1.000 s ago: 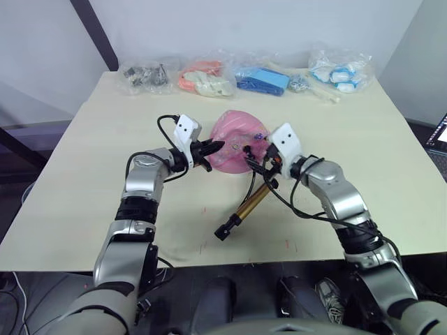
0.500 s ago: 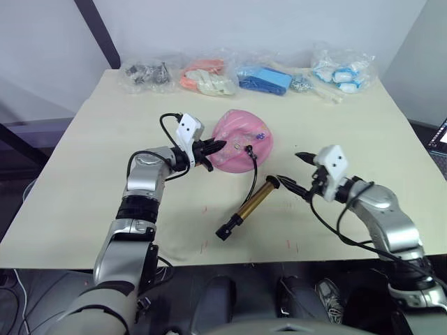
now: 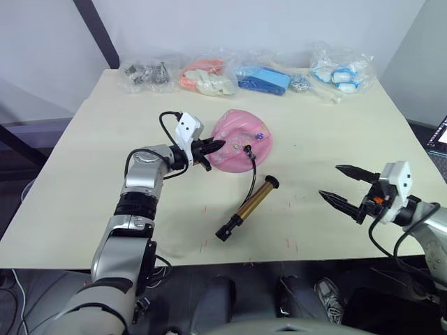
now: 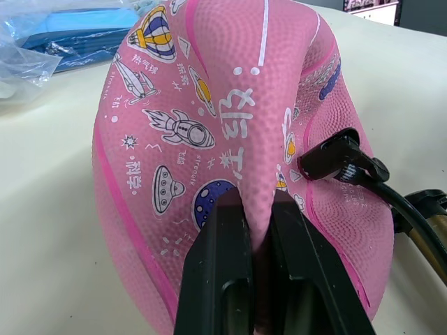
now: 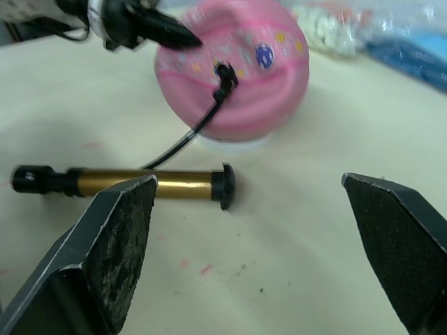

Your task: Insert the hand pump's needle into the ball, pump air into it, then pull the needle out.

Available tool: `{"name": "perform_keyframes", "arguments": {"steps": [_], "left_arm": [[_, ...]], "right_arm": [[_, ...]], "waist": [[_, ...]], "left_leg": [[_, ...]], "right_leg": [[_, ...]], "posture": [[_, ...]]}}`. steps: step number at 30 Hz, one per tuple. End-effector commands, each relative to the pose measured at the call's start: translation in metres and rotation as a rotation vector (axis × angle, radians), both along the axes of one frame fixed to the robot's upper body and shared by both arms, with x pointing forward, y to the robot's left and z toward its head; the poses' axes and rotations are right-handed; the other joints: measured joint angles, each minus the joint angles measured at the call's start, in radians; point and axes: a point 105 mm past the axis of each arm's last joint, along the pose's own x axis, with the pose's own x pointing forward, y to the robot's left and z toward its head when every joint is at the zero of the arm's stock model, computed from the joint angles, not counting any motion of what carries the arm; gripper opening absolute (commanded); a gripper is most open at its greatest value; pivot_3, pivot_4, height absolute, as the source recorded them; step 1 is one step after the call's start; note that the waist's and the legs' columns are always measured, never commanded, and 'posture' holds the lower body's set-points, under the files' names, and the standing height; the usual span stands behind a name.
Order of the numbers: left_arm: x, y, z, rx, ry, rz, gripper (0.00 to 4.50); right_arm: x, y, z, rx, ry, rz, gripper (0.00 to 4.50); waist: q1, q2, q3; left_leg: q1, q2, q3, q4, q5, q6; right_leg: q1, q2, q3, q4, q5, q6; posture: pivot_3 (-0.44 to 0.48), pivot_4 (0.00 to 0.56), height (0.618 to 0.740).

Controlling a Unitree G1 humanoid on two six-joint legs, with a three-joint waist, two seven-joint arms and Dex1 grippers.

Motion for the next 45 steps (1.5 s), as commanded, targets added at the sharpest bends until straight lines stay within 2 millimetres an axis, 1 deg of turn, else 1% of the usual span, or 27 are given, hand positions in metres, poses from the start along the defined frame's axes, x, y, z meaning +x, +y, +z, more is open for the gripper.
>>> {"name": "perform_keyframes", "arguments": {"steps": [1, 4, 6, 11, 13, 14, 15, 16, 17, 19, 21, 22, 23, 30, 32, 34, 35, 37, 40, 45], "left_arm": [[-0.005, 0.002, -0.028, 0.067, 0.093, -0.01, 0.0], [-0.005, 0.002, -0.028, 0.077, 0.093, -0.016, 0.0], [-0.005, 0.002, -0.027, 0.08, 0.091, -0.019, 0.0], [-0.003, 0.002, -0.025, 0.077, 0.085, -0.019, 0.0], [0.0, 0.003, -0.021, 0.061, 0.072, -0.006, 0.82], [0.0, 0.003, -0.019, 0.056, 0.067, -0.003, 0.94], [0.001, 0.004, -0.018, 0.053, 0.061, -0.001, 1.73], [0.001, 0.004, -0.017, 0.05, 0.058, 0.0, 1.73], [0.001, 0.004, -0.016, 0.042, 0.056, -0.003, 2.36], [0.002, 0.007, -0.012, 0.028, 0.042, 0.001, 3.28], [0.002, 0.008, -0.008, 0.023, 0.026, 0.0, 3.71], [0.003, 0.009, -0.005, 0.019, 0.011, -0.002, 4.3], [0.003, 0.009, -0.002, 0.014, 0.001, -0.004, 4.41], [-0.004, 0.008, 0.03, 0.008, -0.073, -0.071, 4.41], [-0.007, 0.007, 0.034, 0.011, -0.08, -0.083, 4.41], [-0.014, 0.004, 0.044, 0.013, -0.092, -0.114, 4.41], [-0.022, 0.001, 0.051, 0.0, -0.089, -0.144, 4.41], [-0.04, -0.006, 0.057, 0.007, -0.074, -0.2, 4.41], [-0.059, -0.01, 0.057, 0.03, -0.032, -0.225, 4.41], [-0.094, -0.021, 0.04, 0.081, 0.088, -0.258, 4.41]], "right_arm": [[-0.013, -0.004, 0.015, -0.009, -0.027, 0.085, 4.45], [-0.023, -0.008, 0.015, -0.004, 0.028, 0.157, 4.45], [-0.026, -0.01, 0.016, 0.003, 0.039, 0.182, 4.45], [-0.021, -0.013, 0.02, -0.017, -0.044, 0.17, 4.45], [-0.018, -0.014, 0.02, -0.022, -0.078, 0.15, 4.5], [-0.016, -0.015, 0.02, -0.025, -0.089, 0.143, 4.5], [-0.016, -0.015, 0.02, -0.025, -0.098, 0.137, 4.5], [-0.015, -0.015, 0.02, -0.022, -0.102, 0.133, 4.5], [-0.014, -0.016, 0.019, -0.027, -0.108, 0.124, 4.5], [-0.012, -0.017, 0.017, -0.042, -0.121, 0.107, 4.5], [-0.012, -0.017, 0.016, -0.042, -0.138, 0.103, 4.5], [-0.012, -0.017, 0.016, -0.036, -0.143, 0.104, 4.5], [-0.013, -0.017, 0.016, -0.031, -0.148, 0.106, 4.5], [-0.018, -0.018, 0.012, -0.022, -0.158, 0.134, 4.5], [-0.018, -0.019, 0.012, -0.02, -0.157, 0.135, 4.5], [-0.018, -0.019, 0.012, -0.019, -0.159, 0.141, 4.5], [-0.018, -0.019, 0.012, -0.016, -0.16, 0.145, 4.5], [-0.019, -0.019, 0.013, -0.011, -0.165, 0.157, 4.5], [-0.02, -0.02, 0.013, -0.016, -0.169, 0.167, 4.5], [-0.024, -0.024, 0.01, -0.017, -0.153, 0.195, 4.5]], "waist": [[0.0, 0.0, 0.0], [0.0, 0.0, 0.0], [0.0, 0.0, 0.0], [0.0, -0.001, 0.0], [0.0, -0.001, 0.0], [0.001, 0.0, 0.0], [0.001, -0.001, 0.001], [0.001, -0.002, 0.002], [0.0, -0.002, 0.002], [0.0, -0.003, 0.003], [0.0, -0.003, 0.003], [0.0, -0.003, 0.004], [0.0, -0.003, 0.005], [-0.001, -0.006, 0.011], [-0.001, -0.006, 0.012], [-0.001, -0.006, 0.013], [-0.001, -0.006, 0.013], [-0.002, -0.005, 0.015], [-0.003, -0.003, 0.018], [-0.001, -0.003, 0.019]], "left_leg": [[0.0, 0.0, 0.0, 0.001, 0.0, 0.0], [0.0, 0.0, 0.0, 0.001, 0.0, 0.0], [0.0, 0.0, 0.0, 0.001, 0.0, 0.0], [0.0, 0.0, 0.0, 0.003, 0.0, 0.0], [-0.001, 0.0, 0.0, 0.004, 0.0, 0.0], [-0.001, 0.0, 0.0, 0.004, 0.0, 0.0], [-0.001, 0.0, 0.0, 0.005, 0.0, 0.0], [-0.002, 0.0, 0.001, 0.006, 0.0, 0.0], [-0.002, 0.0, 0.0, 0.007, 0.0, 0.0], [-0.002, 0.0, 0.001, 0.007, 0.0, 0.0], [-0.002, 0.0, 0.001, 0.007, 0.0, 0.0], [-0.002, 0.0, 0.001, 0.007, 0.0, 0.0], [-0.002, 0.0, 0.001, 0.007, 0.0, 0.0], [-0.003, 0.001, 0.001, 0.008, 0.0, 0.0], [-0.003, 0.001, 0.001, 0.008, 0.0, 0.0], [-0.004, 0.0, 0.001, 0.008, 0.0, 0.0], [-0.004, 0.0, 0.001, 0.008, 0.0, 0.0], [-0.004, 0.001, 0.001, 0.008, 0.0, 0.0], [-0.004, 0.001, 0.002, 0.008, 0.0, 0.0], [-0.003, 0.001, 0.002, 0.008, 0.0, 0.0]], "right_leg": [[0.0, 0.0, 0.0, 0.0, 0.0, 0.0], [0.001, 0.0, 0.0, 0.0, 0.0, 0.0], [0.001, 0.0, 0.0, 0.0, 0.0, 0.0], [0.001, 0.0, 0.0, 0.0, 0.0, 0.0], [0.001, 0.0, 0.0, 0.0, 0.0, 0.001], [0.001, 0.0, 0.0, 0.0, 0.001, 0.001], [0.001, 0.0, 0.0, 0.0, 0.001, 0.002], [0.001, 0.0, 0.0, 0.0, 0.001, 0.002], [0.001, 0.0, 0.0, 0.0, 0.001, 0.002], [0.001, 0.0, 0.001, 0.0, 0.002, 0.002], [0.001, 0.0, 0.001, 0.0, 0.002, 0.002], [0.001, 0.0, 0.001, 0.001, 0.002, 0.002], [0.001, 0.0, 0.001, 0.001, 0.002, 0.002], [0.001, 0.0, 0.001, 0.001, 0.004, -0.001], [0.001, 0.0, 0.001, 0.001, 0.004, -0.001], [0.001, 0.0, 0.001, 0.001, 0.004, -0.001], [0.001, 0.0, 0.001, 0.001, 0.004, -0.001], [0.0, 0.0, 0.002, 0.0, 0.004, -0.001], [0.0, 0.0, 0.003, 0.001, 0.004, -0.001], [0.0, 0.0, 0.003, 0.001, 0.004, -0.001]], "posture": [[0.0, 0.15, 0.74], [0.0, 0.15, 0.74], [0.0, 0.15, 0.74], [0.0, 0.15, 0.74], [0.0, 0.15, 0.74], [0.0, 0.15, 0.74], [0.0, 0.15, 0.74], [0.0, 0.15, 0.74], [0.0, 0.15, 0.74], [0.0, 0.15, 0.74], [0.0, 0.15, 0.74], [0.0, 0.15, 0.74], [0.0, 0.15, 0.74], [0.0, 0.15, 0.74], [0.0, 0.15, 0.74], [0.0, 0.15, 0.74], [0.0, 0.15, 0.74], [0.0, 0.15, 0.74], [0.0, 0.15, 0.74], [0.0, 0.15, 0.74]]}}
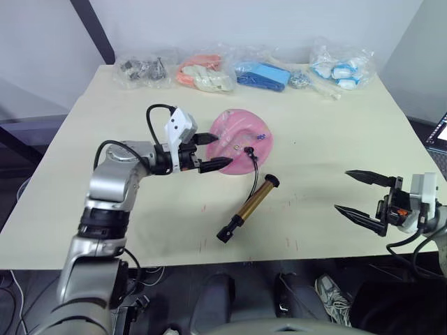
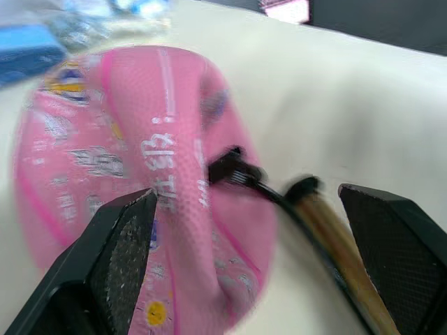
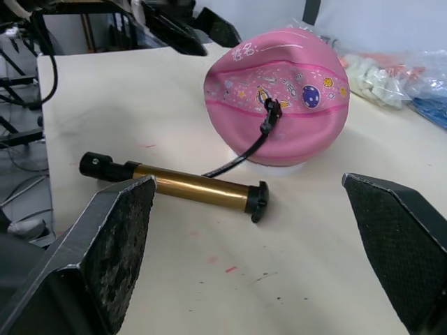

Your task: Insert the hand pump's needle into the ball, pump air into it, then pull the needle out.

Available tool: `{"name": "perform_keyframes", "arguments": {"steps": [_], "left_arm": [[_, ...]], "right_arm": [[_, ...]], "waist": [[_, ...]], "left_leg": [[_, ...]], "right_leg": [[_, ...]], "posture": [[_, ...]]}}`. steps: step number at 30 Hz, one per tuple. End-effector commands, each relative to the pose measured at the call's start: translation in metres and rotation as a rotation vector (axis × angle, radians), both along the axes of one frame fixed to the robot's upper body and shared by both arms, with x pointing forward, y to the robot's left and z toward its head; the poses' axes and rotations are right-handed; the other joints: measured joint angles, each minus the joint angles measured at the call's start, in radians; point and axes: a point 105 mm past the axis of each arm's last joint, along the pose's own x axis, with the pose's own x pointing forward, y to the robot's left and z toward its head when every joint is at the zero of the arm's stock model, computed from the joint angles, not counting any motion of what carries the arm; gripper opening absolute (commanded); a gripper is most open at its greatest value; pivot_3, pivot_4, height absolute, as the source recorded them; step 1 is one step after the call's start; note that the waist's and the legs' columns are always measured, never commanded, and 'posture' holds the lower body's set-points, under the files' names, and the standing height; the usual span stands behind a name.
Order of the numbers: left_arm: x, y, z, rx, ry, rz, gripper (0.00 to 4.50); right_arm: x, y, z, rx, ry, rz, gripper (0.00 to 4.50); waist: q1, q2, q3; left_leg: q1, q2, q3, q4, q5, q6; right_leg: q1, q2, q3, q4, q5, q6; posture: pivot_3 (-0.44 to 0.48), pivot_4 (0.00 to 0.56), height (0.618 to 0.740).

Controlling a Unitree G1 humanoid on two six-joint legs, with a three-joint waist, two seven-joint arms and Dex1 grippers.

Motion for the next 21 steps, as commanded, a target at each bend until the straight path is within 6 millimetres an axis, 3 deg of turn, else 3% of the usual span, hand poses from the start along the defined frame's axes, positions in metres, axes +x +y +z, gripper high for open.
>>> {"name": "perform_keyframes", "arguments": {"steps": [1, 5, 10, 21], "left_arm": [[-0.027, -0.016, -0.005, 0.032, 0.043, -0.058, 4.41], [-0.036, -0.015, -0.016, 0.025, 0.066, 0.003, 4.41], [-0.02, -0.006, -0.014, 0.02, -0.016, 0.097, 4.41], [0.003, 0.012, -0.014, 0.045, -0.072, 0.132, 4.41]], "right_arm": [[-0.004, -0.005, 0.009, 0.0, -0.036, 0.021, 4.5], [-0.004, -0.003, 0.01, 0.009, -0.04, 0.028, 4.5], [-0.001, 0.0, 0.009, 0.02, -0.046, 0.029, 4.5], [0.004, 0.005, 0.017, 0.044, -0.072, 0.043, 4.5]], "waist": [[0.002, 0.0, 0.0], [0.002, 0.0, 0.0], [0.002, 0.0, 0.001], [0.002, 0.0, 0.001]], "left_leg": [[0.0, 0.0, 0.0, 0.0, 0.0, 0.0], [0.001, 0.0, 0.0, 0.0, 0.0, 0.0], [0.001, 0.0, 0.0, 0.001, 0.0, 0.0], [0.001, 0.0, 0.002, 0.002, 0.0, 0.0]], "right_leg": [[0.0, 0.0, 0.0, 0.0, 0.0, 0.0], [0.0, 0.0, 0.002, 0.0, 0.0, 0.0], [0.0, 0.001, 0.002, 0.001, 0.0, 0.002], [0.0, 0.001, 0.003, 0.002, 0.002, 0.0]], "posture": [[0.0, 0.15, 0.74], [0.0, 0.15, 0.74], [0.0, 0.15, 0.74], [0.0, 0.15, 0.74]]}}
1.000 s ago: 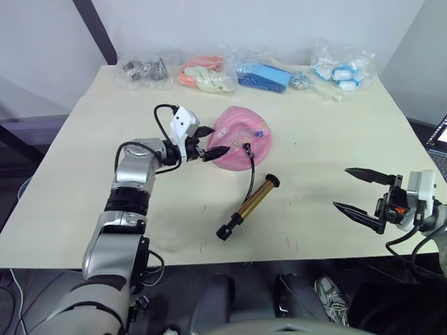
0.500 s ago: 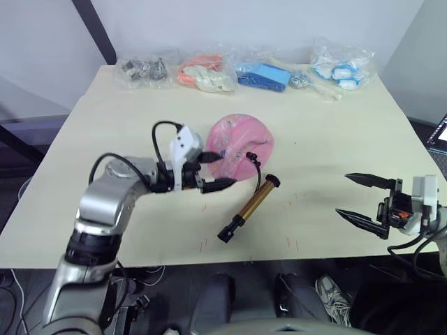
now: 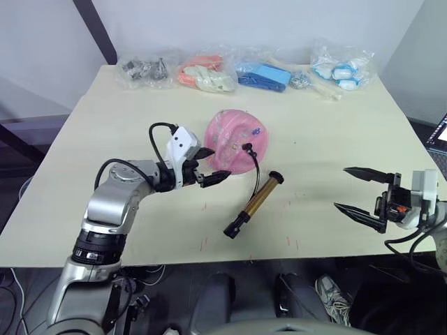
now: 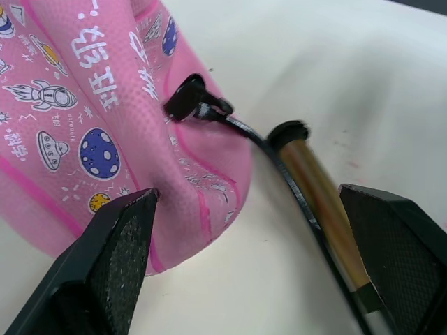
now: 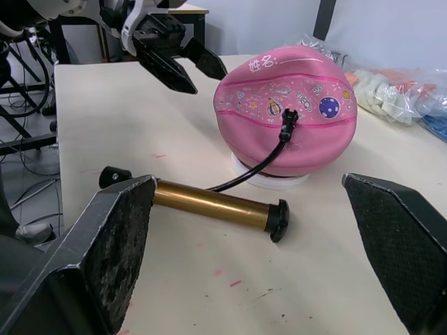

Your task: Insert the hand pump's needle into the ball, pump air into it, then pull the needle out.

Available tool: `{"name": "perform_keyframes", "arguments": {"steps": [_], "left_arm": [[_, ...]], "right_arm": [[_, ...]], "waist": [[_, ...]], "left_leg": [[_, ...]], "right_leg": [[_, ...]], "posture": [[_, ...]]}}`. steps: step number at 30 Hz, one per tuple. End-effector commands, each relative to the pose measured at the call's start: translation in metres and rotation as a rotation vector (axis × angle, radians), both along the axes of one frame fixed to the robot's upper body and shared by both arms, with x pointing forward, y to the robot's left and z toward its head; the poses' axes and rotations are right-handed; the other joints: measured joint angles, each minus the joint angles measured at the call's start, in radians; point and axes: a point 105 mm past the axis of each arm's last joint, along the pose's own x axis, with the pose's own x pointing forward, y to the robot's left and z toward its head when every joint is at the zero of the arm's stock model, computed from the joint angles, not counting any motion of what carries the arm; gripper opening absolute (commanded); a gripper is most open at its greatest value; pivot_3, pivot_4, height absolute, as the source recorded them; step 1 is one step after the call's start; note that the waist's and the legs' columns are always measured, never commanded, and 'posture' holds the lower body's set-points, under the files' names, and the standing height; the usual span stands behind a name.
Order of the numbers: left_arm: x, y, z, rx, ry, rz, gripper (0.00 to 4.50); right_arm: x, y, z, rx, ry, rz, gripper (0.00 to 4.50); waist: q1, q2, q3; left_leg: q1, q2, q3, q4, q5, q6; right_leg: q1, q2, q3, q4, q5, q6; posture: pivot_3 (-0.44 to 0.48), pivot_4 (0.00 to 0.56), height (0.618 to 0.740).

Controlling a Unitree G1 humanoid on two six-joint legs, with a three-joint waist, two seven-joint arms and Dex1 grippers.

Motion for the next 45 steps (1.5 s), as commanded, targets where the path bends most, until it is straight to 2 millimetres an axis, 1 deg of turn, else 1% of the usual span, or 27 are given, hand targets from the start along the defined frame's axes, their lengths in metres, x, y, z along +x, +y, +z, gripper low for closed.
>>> {"name": "perform_keyframes", "arguments": {"steps": [1, 4, 7, 11, 17, 20, 24, 28, 34, 36, 40, 42, 45], "left_arm": [[0.005, 0.008, 0.01, 0.016, -0.064, 0.001, 4.41], [0.008, 0.012, 0.01, 0.013, -0.083, 0.015, 4.41], [0.007, 0.016, 0.013, -0.007, -0.093, 0.025, 4.41], [-0.007, 0.02, 0.02, -0.03, -0.094, -0.005, 4.41], [-0.032, 0.02, 0.024, -0.04, -0.07, -0.074, 4.41], [-0.049, 0.009, 0.023, -0.041, -0.032, -0.139, 4.41], [-0.056, -0.016, 0.012, -0.032, 0.027, -0.173, 4.41], [-0.058, -0.03, -0.007, 0.024, 0.09, -0.142, 4.41], [-0.056, -0.055, -0.025, 0.083, 0.142, -0.087, 4.41], [-0.056, -0.061, -0.035, 0.122, 0.156, -0.073, 4.41], [-0.054, -0.066, -0.049, 0.179, 0.176, -0.036, 4.41], [-0.051, -0.069, -0.053, 0.176, 0.188, -0.011, 4.41], [-0.045, -0.065, -0.064, 0.245, 0.171, 0.023, 4.41]], "right_arm": [[-0.001, 0.002, 0.011, 0.024, -0.047, 0.011, 4.5], [-0.001, 0.002, 0.013, 0.031, -0.054, 0.004, 4.5], [-0.001, 0.001, 0.016, 0.043, -0.057, -0.004, 4.5], [-0.003, 0.001, 0.017, 0.04, -0.059, -0.006, 4.5], [-0.004, 0.001, 0.019, 0.053, -0.057, 0.003, 4.5], [-0.004, 0.001, 0.017, 0.048, -0.05, 0.008, 4.5], [-0.004, 0.003, 0.016, 0.043, -0.044, 0.016, 4.5], [-0.005, 0.005, 0.015, 0.035, -0.04, 0.029, 4.5], [-0.007, 0.006, 0.016, 0.031, -0.039, 0.037, 4.5], [-0.008, 0.007, 0.016, 0.026, -0.04, 0.041, 4.5], [-0.009, 0.007, 0.016, 0.024, -0.041, 0.042, 4.5], [-0.009, 0.007, 0.016, 0.021, -0.041, 0.042, 4.5], [-0.009, 0.008, 0.016, 0.021, -0.043, 0.042, 4.5]], "waist": [[-0.001, 0.0, 0.0], [-0.001, 0.0, 0.0], [-0.001, 0.0, 0.0], [-0.004, 0.0, 0.0], [-0.002, 0.0, 0.0], [-0.001, 0.0, 0.0], [0.0, 0.0, 0.0], [-0.001, 0.0, 0.0], [-0.002, 0.0, 0.0], [-0.001, 0.0, 0.0], [-0.002, 0.0, 0.001], [-0.001, 0.0, 0.001], [-0.001, 0.0, 0.0]], "left_leg": [[0.0, 0.0, 0.0, 0.0, 0.0, 0.0], [0.0, 0.0, 0.0, 0.0, 0.0, 0.0], [0.0, 0.0, 0.0, 0.0, 0.0, 0.0], [0.001, 0.0, 0.0, 0.0, 0.0, 0.0], [0.001, 0.0, 0.001, 0.0, 0.0, 0.0], [0.001, 0.001, 0.001, 0.001, 0.0, 0.0], [0.001, 0.0, 0.001, 0.002, 0.0, 0.0], [0.002, 0.0, 0.001, 0.003, 0.0, 0.0], [0.003, 0.0, 0.001, 0.003, 0.0, 0.0], [0.003, 0.0, 0.001, 0.003, 0.0, 0.0], [0.003, 0.0, 0.001, 0.003, 0.0, 0.0], [0.003, 0.0, 0.001, 0.003, 0.0, 0.0], [0.004, 0.0, 0.001, 0.003, 0.0, 0.0]], "right_leg": [[0.0, 0.0, 0.0, 0.0, 0.0, 0.0], [0.0, 0.0, 0.0, 0.0, 0.0, 0.0], [0.0, 0.0, 0.0, 0.0, 0.0, 0.0], [0.0, 0.0, 0.001, 0.001, 0.0, 0.0], [-0.001, 0.0, 0.001, 0.002, 0.0, 0.0], [-0.001, 0.0, 0.002, 0.003, 0.0, 0.0], [0.0, 0.0, 0.002, 0.004, 0.0, 0.0], [0.0, 0.0, 0.003, 0.007, 0.0, 0.0], [-0.001, 0.001, 0.003, 0.008, 0.0, 0.0], [-0.001, 0.001, 0.003, 0.008, 0.0, 0.0], [-0.001, 0.001, 0.004, 0.008, 0.0, 0.0], [-0.001, 0.001, 0.004, 0.008, 0.0, 0.0], [-0.001, 0.001, 0.004, 0.009, 0.0, 0.0]], "posture": [[0.0, 0.15, 0.74], [0.0, 0.15, 0.74], [0.0, 0.15, 0.74], [0.0, 0.15, 0.74], [0.0, 0.15, 0.74], [0.0, 0.15, 0.74], [0.0, 0.15, 0.74], [0.0, 0.15, 0.74], [0.0, 0.15, 0.74], [0.0, 0.15, 0.74], [0.0, 0.15, 0.74], [0.0, 0.15, 0.74], [0.0, 0.15, 0.74]]}}
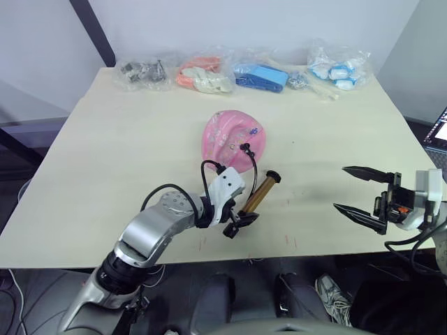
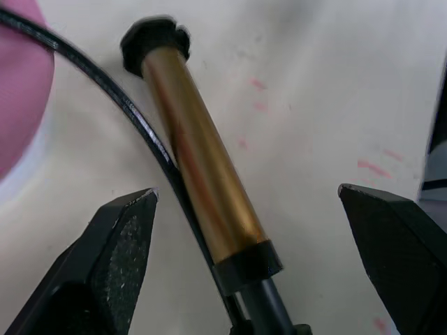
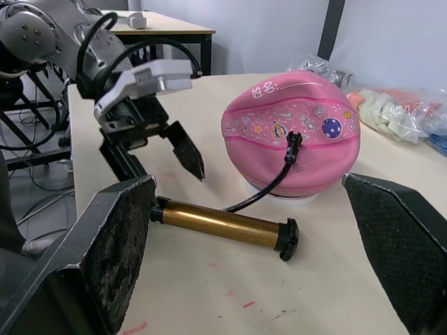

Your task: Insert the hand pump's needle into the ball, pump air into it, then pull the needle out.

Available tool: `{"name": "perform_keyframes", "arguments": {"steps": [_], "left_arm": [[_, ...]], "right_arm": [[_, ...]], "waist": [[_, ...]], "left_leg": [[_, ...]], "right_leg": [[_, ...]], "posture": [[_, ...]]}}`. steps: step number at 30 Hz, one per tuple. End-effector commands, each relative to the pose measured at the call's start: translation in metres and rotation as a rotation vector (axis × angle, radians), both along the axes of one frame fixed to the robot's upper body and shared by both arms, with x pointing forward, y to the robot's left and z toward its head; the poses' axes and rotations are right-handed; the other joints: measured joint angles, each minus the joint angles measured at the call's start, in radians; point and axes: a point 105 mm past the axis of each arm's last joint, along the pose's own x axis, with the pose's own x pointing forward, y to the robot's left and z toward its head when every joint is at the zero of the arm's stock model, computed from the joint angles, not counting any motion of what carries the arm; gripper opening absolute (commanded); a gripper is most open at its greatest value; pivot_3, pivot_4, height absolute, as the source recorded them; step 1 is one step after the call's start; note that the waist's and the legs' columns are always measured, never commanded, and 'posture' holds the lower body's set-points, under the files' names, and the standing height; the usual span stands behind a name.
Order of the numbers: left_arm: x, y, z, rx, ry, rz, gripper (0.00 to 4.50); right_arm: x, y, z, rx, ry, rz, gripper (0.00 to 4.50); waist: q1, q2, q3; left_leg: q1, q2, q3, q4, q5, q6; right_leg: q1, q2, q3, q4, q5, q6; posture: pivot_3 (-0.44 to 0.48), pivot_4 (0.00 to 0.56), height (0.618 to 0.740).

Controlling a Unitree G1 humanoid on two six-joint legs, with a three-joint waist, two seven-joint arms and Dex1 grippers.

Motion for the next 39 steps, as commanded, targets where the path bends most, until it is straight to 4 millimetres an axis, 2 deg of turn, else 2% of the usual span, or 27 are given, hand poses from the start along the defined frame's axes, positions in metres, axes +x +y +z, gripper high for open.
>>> {"name": "perform_keyframes", "arguments": {"steps": [1, 4, 9, 16, 19, 22, 23, 24, 36, 39], "left_arm": [[0.008, 0.004, -0.005, 0.077, -0.049, 0.024, 4.41], [0.014, 0.006, -0.012, 0.106, -0.061, 0.05, 4.41], [0.01, -0.005, -0.019, 0.085, -0.039, 0.03, 4.41], [0.013, -0.005, -0.024, 0.127, -0.073, 0.037, 4.41], [0.016, -0.006, -0.023, 0.113, -0.071, 0.049, 3.57], [0.016, -0.006, -0.024, 0.115, -0.069, 0.041, 2.09], [0.016, -0.006, -0.024, 0.119, -0.072, 0.035, 1.45], [0.017, -0.006, -0.024, 0.121, -0.075, 0.031, 1.06], [0.025, 0.006, -0.011, 0.066, -0.15, -0.01, 1.02], [0.026, 0.011, -0.001, 0.01, -0.187, -0.046, 1.02]], "right_arm": [[-0.003, 0.001, 0.008, -0.013, -0.035, 0.01, 4.5], [-0.002, 0.002, 0.008, -0.012, -0.037, 0.01, 4.5], [-0.002, 0.004, 0.007, -0.011, -0.037, 0.014, 4.5], [-0.001, 0.004, 0.006, -0.007, -0.039, 0.012, 4.5], [-0.001, 0.004, 0.006, -0.005, -0.04, 0.012, 4.5], [0.0, 0.004, 0.005, -0.006, -0.041, 0.01, 4.5], [0.0, 0.004, 0.005, -0.006, -0.042, 0.009, 4.5], [-0.001, 0.004, 0.005, -0.007, -0.042, 0.009, 4.5], [0.002, 0.012, 0.007, 0.038, -0.026, -0.004, 4.5], [0.004, 0.017, 0.008, 0.083, 0.043, -0.019, 4.5]], "waist": [[0.0, 0.0, 0.0], [0.0, 0.0, 0.0], [0.001, 0.0, 0.0], [0.0, 0.0, 0.0], [0.0, 0.0, 0.0], [0.0, 0.0, 0.0], [0.0, 0.0, 0.0], [0.0, 0.0, 0.0], [0.0, 0.0, 0.0], [0.0, 0.0, 0.0]], "left_leg": [[0.0, 0.0, 0.0, 0.0, 0.0, 0.0], [0.0, 0.0, 0.0, 0.0, 0.0, 0.0], [0.0, 0.0, 0.0, 0.0, 0.0, 0.0], [0.0, 0.0, 0.0, 0.0, 0.0, 0.0], [0.0, 0.0, 0.0, 0.0, 0.0, 0.0], [0.0, 0.0, 0.0, 0.0, 0.0, 0.0], [0.0, 0.0, 0.0, 0.0, 0.0, 0.0], [0.0, 0.0, 0.0, 0.0, 0.0, 0.0], [0.0, 0.0, 0.0, 0.0, 0.0, 0.0], [0.0, 0.0, 0.0, 0.0, 0.0, 0.0]], "right_leg": [[0.0, 0.0, 0.0, 0.0, 0.0, 0.0], [0.0, 0.0, 0.001, 0.0, 0.0, 0.0], [0.0, 0.0, 0.001, 0.0, 0.0, 0.0], [0.0, 0.0, 0.001, 0.0, 0.0, 0.0], [0.0, 0.0, 0.001, 0.0, 0.0, 0.0], [0.0, 0.0, 0.001, 0.0, 0.0, 0.0], [0.0, 0.0, 0.001, 0.0, 0.0, 0.0], [0.0, 0.0, 0.001, 0.0, 0.0, 0.0], [0.0, 0.0, 0.001, 0.0, 0.0, 0.0], [-0.001, 0.0, 0.001, 0.0, 0.0, 0.0]], "posture": [[0.0, 0.15, 0.74], [0.0, 0.15, 0.74], [0.0, 0.15, 0.74], [0.0, 0.15, 0.74], [0.0, 0.15, 0.74], [0.0, 0.15, 0.74], [0.0, 0.15, 0.74], [0.0, 0.15, 0.74], [0.0, 0.15, 0.74], [0.0, 0.15, 0.74]]}}
